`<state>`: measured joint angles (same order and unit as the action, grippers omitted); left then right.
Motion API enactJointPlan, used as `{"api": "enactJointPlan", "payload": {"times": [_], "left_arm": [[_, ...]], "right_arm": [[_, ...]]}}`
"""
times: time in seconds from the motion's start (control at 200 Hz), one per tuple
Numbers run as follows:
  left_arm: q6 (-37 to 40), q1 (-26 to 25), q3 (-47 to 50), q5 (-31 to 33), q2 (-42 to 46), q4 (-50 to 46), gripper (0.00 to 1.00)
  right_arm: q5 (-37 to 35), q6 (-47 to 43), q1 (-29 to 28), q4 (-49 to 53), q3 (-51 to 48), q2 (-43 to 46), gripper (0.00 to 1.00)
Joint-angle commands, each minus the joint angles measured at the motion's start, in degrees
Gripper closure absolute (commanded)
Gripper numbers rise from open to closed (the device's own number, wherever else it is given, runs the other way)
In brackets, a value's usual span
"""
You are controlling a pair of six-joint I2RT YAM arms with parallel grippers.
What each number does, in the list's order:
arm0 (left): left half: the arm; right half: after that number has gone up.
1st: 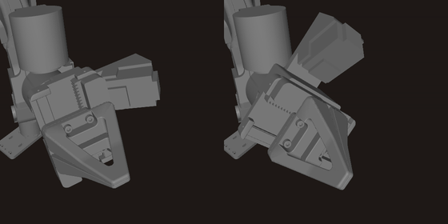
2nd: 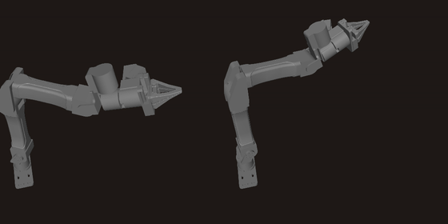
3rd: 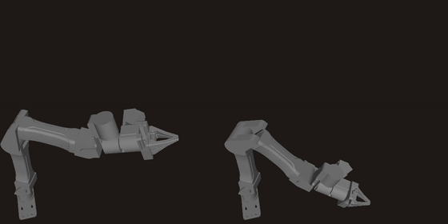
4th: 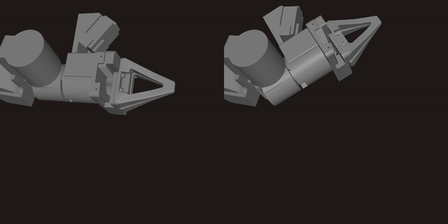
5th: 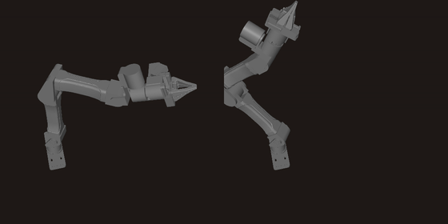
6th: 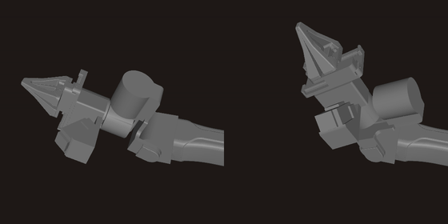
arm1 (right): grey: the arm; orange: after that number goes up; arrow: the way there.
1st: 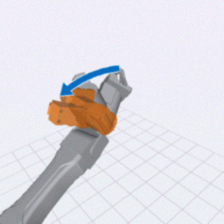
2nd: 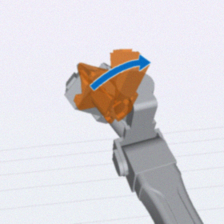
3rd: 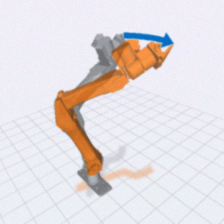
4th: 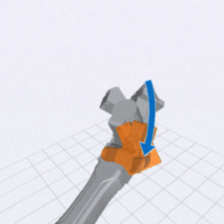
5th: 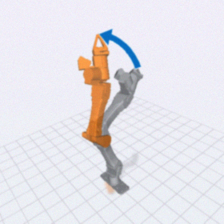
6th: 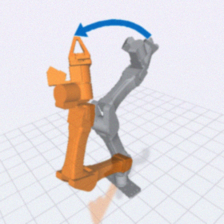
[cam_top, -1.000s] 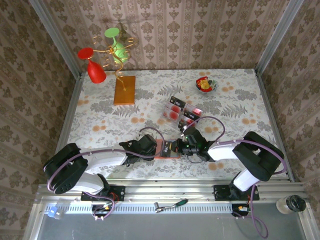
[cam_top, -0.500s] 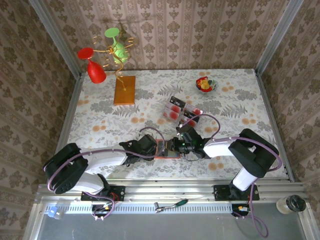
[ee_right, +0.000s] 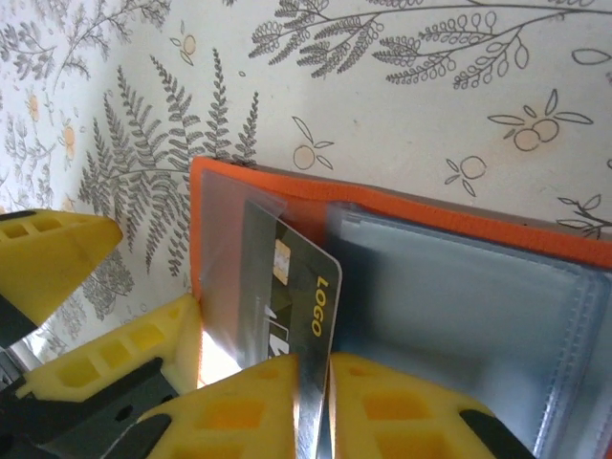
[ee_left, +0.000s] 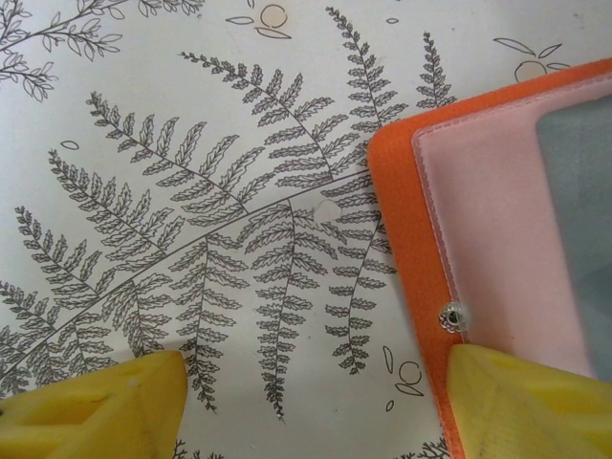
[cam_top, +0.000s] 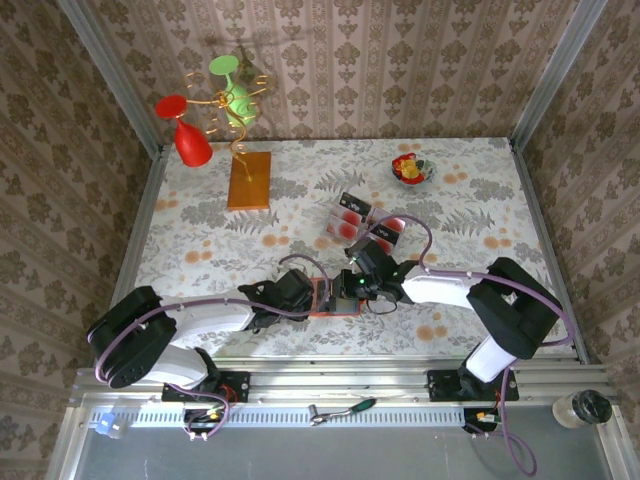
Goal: Put the credit cards into the card holder
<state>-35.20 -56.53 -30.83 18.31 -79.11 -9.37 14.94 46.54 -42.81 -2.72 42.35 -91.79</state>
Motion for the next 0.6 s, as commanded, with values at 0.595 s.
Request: {"api": "enactJointPlan", "payload": {"times": [0.595], "left_arm": [[-0.86, 0.12, 0.86, 0.81, 0.54, 0.92, 0.27]], "right_arm": [[-3.25, -5.77, 0.21, 11.42, 4.91, 1.02, 0.72]]}}
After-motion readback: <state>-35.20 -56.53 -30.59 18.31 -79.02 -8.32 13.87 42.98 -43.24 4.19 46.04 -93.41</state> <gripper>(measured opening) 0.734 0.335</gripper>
